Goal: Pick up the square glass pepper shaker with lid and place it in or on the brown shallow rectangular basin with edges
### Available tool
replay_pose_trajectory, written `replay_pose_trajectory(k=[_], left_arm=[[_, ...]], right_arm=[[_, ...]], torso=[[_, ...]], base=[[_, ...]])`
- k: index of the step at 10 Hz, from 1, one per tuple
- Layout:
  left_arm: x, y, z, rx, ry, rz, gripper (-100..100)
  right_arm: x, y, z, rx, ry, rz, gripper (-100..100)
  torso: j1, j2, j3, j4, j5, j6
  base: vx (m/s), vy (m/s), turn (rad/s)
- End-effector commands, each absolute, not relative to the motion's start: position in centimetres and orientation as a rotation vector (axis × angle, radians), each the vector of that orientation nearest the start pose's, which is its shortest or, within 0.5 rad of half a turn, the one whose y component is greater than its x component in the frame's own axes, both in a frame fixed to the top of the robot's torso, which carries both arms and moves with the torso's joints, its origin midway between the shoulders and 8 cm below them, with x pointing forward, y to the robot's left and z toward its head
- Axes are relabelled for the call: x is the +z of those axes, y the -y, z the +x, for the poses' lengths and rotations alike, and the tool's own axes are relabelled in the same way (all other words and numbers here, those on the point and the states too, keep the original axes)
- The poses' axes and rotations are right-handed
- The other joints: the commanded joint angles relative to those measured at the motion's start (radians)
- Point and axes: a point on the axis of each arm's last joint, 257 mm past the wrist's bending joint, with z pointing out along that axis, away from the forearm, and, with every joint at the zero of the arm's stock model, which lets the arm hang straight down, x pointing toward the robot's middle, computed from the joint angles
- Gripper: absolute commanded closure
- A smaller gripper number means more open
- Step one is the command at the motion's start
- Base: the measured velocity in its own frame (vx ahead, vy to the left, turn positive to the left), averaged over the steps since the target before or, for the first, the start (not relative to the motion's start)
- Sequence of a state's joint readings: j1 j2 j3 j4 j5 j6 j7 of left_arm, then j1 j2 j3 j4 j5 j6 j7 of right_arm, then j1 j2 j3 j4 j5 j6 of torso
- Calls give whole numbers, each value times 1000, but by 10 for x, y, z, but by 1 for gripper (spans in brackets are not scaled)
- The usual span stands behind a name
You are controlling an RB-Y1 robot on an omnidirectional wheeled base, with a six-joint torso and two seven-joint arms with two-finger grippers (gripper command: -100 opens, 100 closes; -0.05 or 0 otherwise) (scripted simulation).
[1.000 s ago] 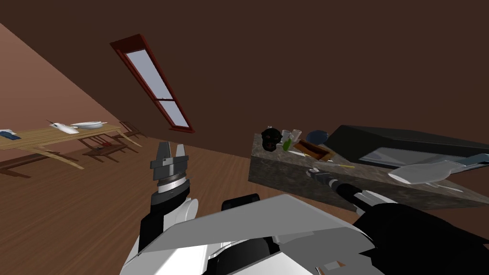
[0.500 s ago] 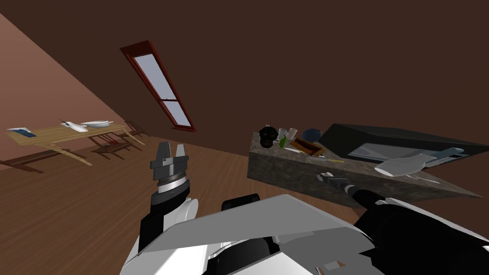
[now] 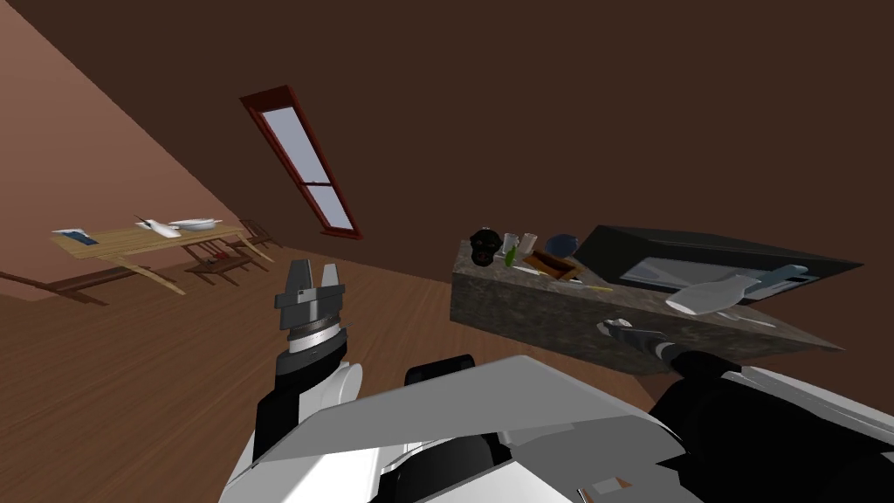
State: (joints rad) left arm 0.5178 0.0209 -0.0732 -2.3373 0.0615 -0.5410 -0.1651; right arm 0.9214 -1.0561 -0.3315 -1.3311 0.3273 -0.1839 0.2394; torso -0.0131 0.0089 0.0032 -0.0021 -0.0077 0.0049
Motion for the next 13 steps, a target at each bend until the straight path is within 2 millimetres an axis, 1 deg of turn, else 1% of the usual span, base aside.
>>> replay_pose_trajectory(k=[1, 2, 5, 9, 13], left_arm=[[50, -260, 326, -1272, -572, -571, 0], [50, -260, 326, -1272, -573, -571, 0], [50, -260, 326, -1272, -573, -571, 0], [50, -260, 326, -1272, -573, -571, 0], [50, -260, 326, -1272, -573, -571, 0]], right_arm=[[-269, 749, 160, -536, -2200, 281, 100], [-261, 749, 175, -529, -2192, 258, 100], [-243, 746, 207, -513, -2171, 203, 100], [-214, 736, 257, -490, -2131, 117, 100], [-186, 722, 302, -471, -2090, 36, 100]], torso=[[0, 0, 0, 0, 0, 0], [-2, -4, -2, -1, -1, -1], [-5, -15, -9, -4, -3, -5], [-7, -23, -14, -6, -3, -8], [-8, -22, -14, -6, -3, -8]], base=[[-53, -139, 95], [21, -174, 109], [44, -172, 92], [102, -199, 92], [88, -214, 88]])
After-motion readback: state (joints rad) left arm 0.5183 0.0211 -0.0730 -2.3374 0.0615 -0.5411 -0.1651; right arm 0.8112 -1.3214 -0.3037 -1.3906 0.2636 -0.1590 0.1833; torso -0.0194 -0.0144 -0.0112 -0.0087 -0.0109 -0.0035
